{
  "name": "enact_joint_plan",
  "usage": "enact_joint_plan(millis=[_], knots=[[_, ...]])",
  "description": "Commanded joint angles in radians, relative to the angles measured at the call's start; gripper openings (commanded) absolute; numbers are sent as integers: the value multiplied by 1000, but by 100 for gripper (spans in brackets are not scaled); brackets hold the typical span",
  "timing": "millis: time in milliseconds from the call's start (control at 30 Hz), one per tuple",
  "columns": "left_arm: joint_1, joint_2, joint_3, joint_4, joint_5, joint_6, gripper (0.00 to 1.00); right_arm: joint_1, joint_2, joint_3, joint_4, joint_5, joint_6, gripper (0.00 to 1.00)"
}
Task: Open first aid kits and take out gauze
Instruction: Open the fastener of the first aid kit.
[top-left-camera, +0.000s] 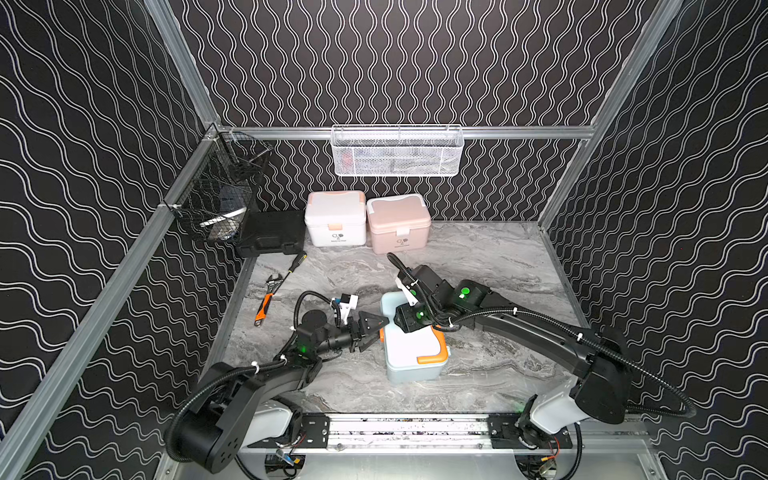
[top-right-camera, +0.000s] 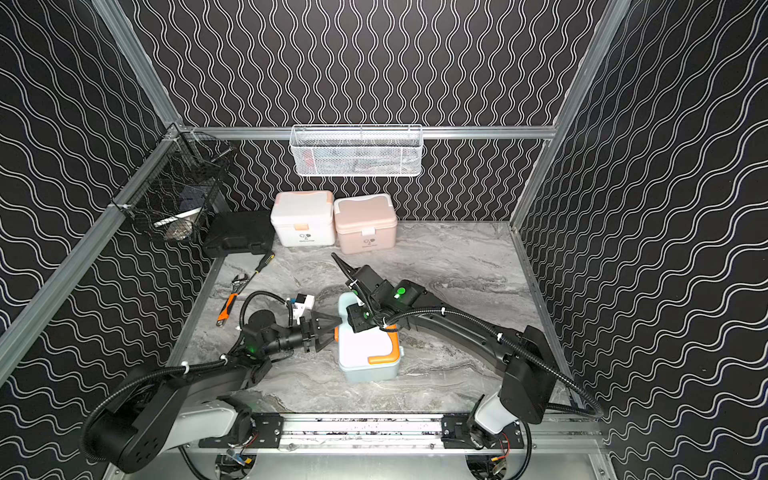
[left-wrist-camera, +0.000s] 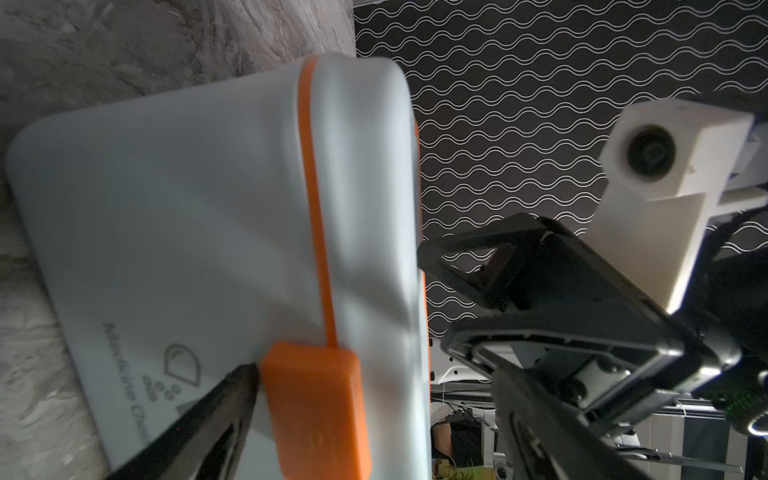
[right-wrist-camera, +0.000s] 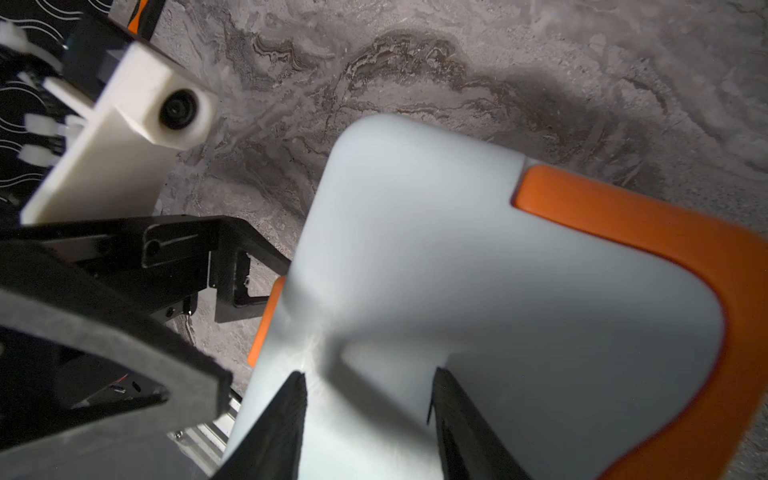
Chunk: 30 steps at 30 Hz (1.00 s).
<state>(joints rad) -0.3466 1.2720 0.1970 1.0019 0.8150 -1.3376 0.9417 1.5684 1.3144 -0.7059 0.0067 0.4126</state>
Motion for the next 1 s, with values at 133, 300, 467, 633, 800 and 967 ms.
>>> enact_joint_plan(millis=[133, 300, 467, 633, 800, 967], knots=[[1, 84, -10, 409, 56, -171, 82, 5, 19, -59, -171, -29, 46, 47], [0, 116, -17, 538, 58, -239, 76, 5, 26, -85, -166, -27, 49, 46], [7, 81, -24, 527, 55, -238, 75, 5, 35, -102, -176, -13, 52, 46], [21, 29, -16, 477, 65, -249, 74, 5, 44, -128, -160, -6, 51, 46], [53, -78, -27, 333, 75, -210, 73, 5, 54, -140, -152, -2, 49, 46], [88, -252, -19, 56, 83, -125, 74, 5, 58, -147, -139, -7, 48, 46]])
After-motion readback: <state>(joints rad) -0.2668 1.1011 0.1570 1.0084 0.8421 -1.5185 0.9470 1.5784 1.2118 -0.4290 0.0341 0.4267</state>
